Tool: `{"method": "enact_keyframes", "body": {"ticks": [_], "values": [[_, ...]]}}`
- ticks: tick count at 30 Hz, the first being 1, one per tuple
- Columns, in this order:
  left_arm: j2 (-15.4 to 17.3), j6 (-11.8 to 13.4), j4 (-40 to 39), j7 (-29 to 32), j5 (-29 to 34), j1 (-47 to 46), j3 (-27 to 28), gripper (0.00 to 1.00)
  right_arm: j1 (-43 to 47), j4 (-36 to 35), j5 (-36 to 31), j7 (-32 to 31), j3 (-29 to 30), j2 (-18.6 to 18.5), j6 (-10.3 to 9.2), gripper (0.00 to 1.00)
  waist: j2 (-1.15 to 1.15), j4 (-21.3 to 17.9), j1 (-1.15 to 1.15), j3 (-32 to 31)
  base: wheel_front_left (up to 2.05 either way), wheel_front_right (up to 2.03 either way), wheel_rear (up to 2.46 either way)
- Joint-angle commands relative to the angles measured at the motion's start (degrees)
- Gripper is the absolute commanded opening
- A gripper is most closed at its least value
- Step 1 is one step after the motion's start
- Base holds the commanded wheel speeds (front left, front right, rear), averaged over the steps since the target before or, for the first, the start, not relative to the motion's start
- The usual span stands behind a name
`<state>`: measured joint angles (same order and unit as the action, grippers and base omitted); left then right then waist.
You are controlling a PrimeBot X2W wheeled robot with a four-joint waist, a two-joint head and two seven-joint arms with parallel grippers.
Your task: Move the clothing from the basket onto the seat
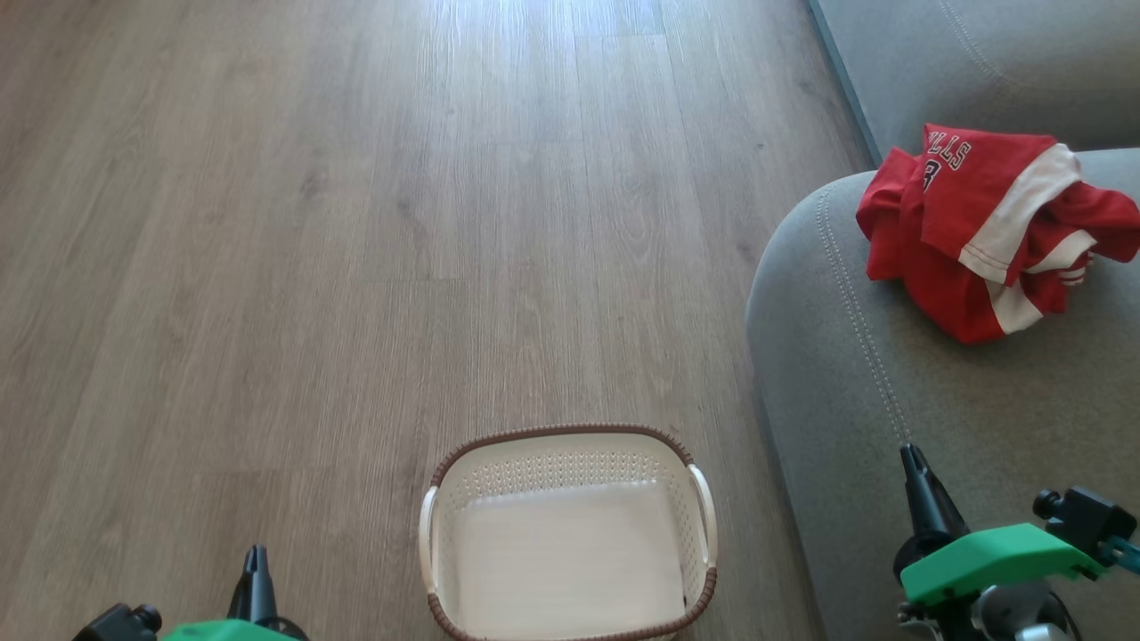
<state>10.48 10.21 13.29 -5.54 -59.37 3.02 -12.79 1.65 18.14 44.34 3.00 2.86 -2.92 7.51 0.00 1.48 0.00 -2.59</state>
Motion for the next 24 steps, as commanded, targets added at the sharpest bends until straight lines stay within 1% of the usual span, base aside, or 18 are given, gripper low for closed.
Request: {"method": "enact_keyframes", "body": {"ticks": [1,24], "values": [[0.13,-0.78,-2.10,0.36,-1.36,-3.20,2.39,0.00,-3.25,-2.28,2.10,-0.56,-0.19,-0.14,-0.01,0.00,0.00,-0.04,0.00,0.06,0.00,0.00,0.00],[-2.21,-4.59,-2.85,3.92,-11.51,-5.00,7.66,0.00,-5.14,-2.55,16.98,-3.13,0.70,-0.40,-0.01,0.00,0.00,-0.51,0.00,0.81,0.00,0.00,0.00]]}}
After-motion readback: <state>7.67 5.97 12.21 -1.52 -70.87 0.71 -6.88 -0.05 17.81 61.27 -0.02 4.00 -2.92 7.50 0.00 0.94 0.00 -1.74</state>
